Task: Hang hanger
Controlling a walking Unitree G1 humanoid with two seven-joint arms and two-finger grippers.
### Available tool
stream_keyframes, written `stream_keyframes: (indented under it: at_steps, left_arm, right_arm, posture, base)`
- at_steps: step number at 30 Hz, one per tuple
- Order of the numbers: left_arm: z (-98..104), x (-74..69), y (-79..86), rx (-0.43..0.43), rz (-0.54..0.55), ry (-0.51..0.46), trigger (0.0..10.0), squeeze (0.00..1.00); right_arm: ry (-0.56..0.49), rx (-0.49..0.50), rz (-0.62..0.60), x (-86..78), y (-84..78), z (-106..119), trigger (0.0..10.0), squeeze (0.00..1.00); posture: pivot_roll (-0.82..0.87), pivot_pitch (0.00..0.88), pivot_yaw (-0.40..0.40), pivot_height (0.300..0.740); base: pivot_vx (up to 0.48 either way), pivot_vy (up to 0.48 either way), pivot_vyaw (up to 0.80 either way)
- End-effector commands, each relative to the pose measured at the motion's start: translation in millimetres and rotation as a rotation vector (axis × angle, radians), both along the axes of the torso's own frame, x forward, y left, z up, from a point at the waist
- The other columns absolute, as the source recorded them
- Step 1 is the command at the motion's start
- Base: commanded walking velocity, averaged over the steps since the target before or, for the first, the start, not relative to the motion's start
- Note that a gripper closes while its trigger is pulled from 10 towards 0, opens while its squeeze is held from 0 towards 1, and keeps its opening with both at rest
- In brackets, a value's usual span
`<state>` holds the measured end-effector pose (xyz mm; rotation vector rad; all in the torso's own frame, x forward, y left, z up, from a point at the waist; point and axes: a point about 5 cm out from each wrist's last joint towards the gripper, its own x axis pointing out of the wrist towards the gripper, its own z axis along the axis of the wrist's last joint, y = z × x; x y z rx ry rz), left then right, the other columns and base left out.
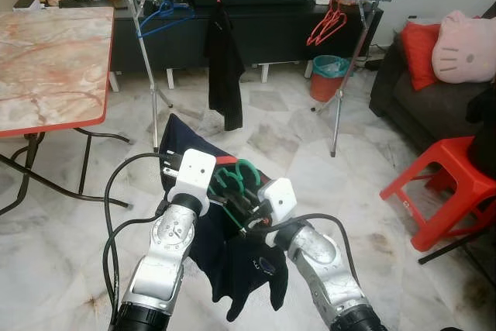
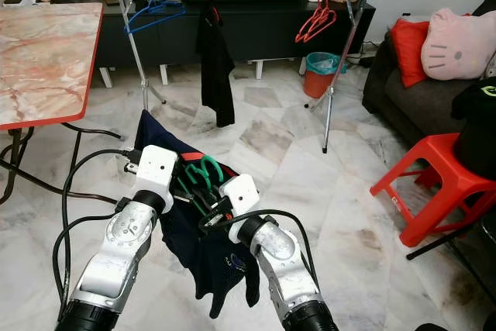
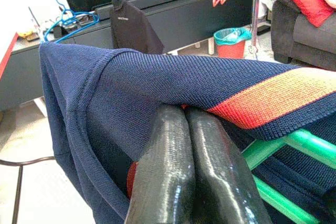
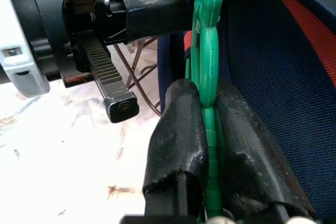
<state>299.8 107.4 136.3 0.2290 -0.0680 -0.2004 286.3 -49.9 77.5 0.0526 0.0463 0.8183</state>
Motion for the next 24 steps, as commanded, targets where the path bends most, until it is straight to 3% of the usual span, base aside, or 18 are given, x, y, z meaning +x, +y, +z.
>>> stream_keyframes:
  at_steps: [1,11,19,20,24]
  left_arm:
    - [1.6,-1.1,-5.5,0.012,-0.031,-0.017,0.0,0.00]
    - [-6.2,-7.1,-1.2,0.129,-0.072,-0.011,0.0,0.00]
    - [-7.0,-3.8,13.7,0.173,0.024,-0.012,0.0,0.00]
    - [-5.8,-1.5,21.6,0.175,0.079,-0.014,0.0,0.00]
    - [-5.5,0.0,32.4,0.186,0.151,-0.014,0.0,0.00]
  right_arm:
    - [-0.042,0.002,0.015,4.0,4.1,9.9,10.0,0.00]
    - [-0.042,-0.025,0.012,5.1,4.0,7.7,10.0,0.00]
    - [-0.055,-0.124,0.022,5.2,3.0,1.7,10.0,0.00]
    - [-0.053,-0.263,0.010,7.9,-4.4,-8.0,10.0,0.00]
    - [-0.022,-0.452,-0.062,15.3,-27.4,-21.8,10.0,0.00]
  posture:
    - [0.17,0.000,-0.091,0.740]
    - [0.17,0.000,-0.091,0.740]
    - [0.18,0.000,-0.094,0.740]
    - [0.18,0.000,-0.096,0.740]
    - [0.17,0.000,-0.095,0.740]
  base:
    - [0.000,0.000,0.00]
    - [0.000,0.000,0.00]
    - [0.000,0.000,0.00]
    - [0.000,0.000,0.00]
    - [0.000,0.000,0.00]
